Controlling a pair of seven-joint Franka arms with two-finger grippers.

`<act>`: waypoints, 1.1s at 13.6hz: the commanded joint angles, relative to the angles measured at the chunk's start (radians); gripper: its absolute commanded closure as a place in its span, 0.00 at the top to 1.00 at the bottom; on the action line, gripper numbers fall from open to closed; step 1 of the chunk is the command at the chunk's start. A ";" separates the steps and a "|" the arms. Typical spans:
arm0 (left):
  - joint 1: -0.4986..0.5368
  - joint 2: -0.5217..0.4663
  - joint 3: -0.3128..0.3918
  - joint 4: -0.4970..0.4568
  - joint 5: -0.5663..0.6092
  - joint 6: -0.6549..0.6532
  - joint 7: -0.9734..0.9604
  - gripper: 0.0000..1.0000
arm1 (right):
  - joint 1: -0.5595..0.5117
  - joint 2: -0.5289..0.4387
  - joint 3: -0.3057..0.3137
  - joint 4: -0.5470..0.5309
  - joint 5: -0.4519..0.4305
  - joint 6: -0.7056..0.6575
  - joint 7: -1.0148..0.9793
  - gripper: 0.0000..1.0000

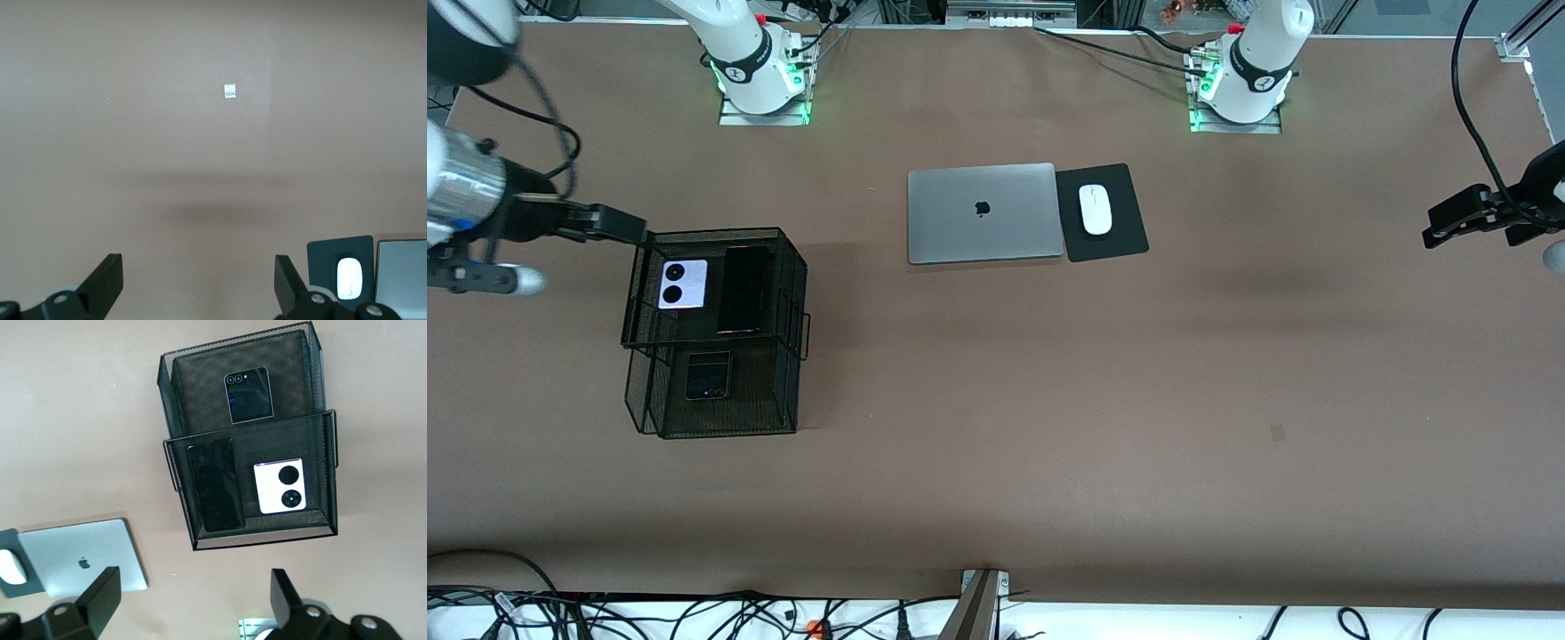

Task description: Place phones with both arms

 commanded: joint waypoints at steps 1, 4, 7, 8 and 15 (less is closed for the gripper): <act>0.006 -0.004 -0.002 0.010 -0.009 -0.004 0.003 1.00 | -0.177 -0.010 0.174 0.026 -0.043 -0.031 0.012 0.99; 0.006 -0.004 -0.002 0.011 -0.007 -0.005 0.003 1.00 | -0.255 -0.030 0.284 -0.047 -0.150 0.050 0.006 0.98; 0.006 -0.006 -0.002 0.011 -0.009 -0.005 -0.003 1.00 | -0.266 -0.119 0.292 -0.249 -0.174 0.278 -0.043 0.99; 0.006 -0.006 -0.002 0.011 -0.009 -0.005 -0.003 1.00 | -0.265 -0.143 0.286 -0.306 -0.172 0.339 -0.069 0.99; 0.006 -0.007 -0.002 0.011 -0.009 -0.007 -0.004 1.00 | -0.258 -0.130 0.280 -0.297 -0.165 0.321 -0.045 1.00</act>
